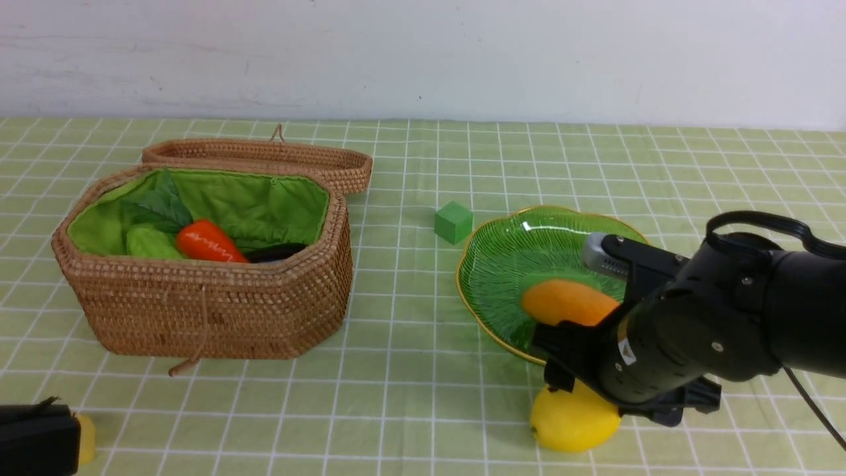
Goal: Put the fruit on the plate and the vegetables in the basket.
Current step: Use the right arm to grab a lemon and put it into the right plate
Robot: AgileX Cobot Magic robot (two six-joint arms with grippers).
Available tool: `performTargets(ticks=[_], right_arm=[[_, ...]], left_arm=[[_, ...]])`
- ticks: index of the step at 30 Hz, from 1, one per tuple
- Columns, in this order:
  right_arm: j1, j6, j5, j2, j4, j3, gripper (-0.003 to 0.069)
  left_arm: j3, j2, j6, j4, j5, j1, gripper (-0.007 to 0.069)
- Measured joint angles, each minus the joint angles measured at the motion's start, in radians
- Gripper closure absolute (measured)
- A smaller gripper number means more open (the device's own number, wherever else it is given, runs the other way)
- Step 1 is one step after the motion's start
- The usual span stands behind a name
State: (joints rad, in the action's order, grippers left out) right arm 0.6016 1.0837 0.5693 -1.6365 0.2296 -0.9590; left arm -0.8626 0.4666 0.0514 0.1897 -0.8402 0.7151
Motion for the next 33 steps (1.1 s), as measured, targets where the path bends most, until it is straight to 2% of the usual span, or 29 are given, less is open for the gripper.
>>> performTargets(ticks=[4,7,9,14,17,23,28,33], right_arm=[[0.0,-0.01,0.003,0.0,0.0,-0.001,0.0114],[0.0,-0.079,0.031,0.0,-0.036,-0.013,0.0113],[0.0,-0.154,0.059,0.0,-0.073,-0.024,0.0113],[0.0,-0.504,0.121,0.0,-0.164,-0.049,0.0113],[0.0,-0.615,0.151,0.0,-0.187,-0.052,0.0113],[0.0,-0.646,0.192,0.009,-0.213,-0.055,0.0113],[0.0,-0.654,0.306,0.061,-0.268,-0.039,0.0118],[0.0,-0.643,0.394,0.147,-0.269,-0.037,0.0119]], left_arm=[[0.0,0.0,0.0,0.0,0.0,0.0,0.0634],[0.0,0.0,0.0,0.0,0.0,0.0,0.0634],[0.0,0.0,0.0,0.0,0.0,0.0,0.0634],[0.0,0.0,-0.001,0.0,0.0,0.0,0.0629],[0.0,0.0,-0.002,0.0,0.0,0.0,0.0629],[0.0,0.0,-0.019,0.0,0.0,0.0,0.0628],[0.0,0.0,-0.022,0.0,0.0,0.0,0.0627],[0.0,0.0,-0.022,0.0,-0.001,0.0,0.0627]])
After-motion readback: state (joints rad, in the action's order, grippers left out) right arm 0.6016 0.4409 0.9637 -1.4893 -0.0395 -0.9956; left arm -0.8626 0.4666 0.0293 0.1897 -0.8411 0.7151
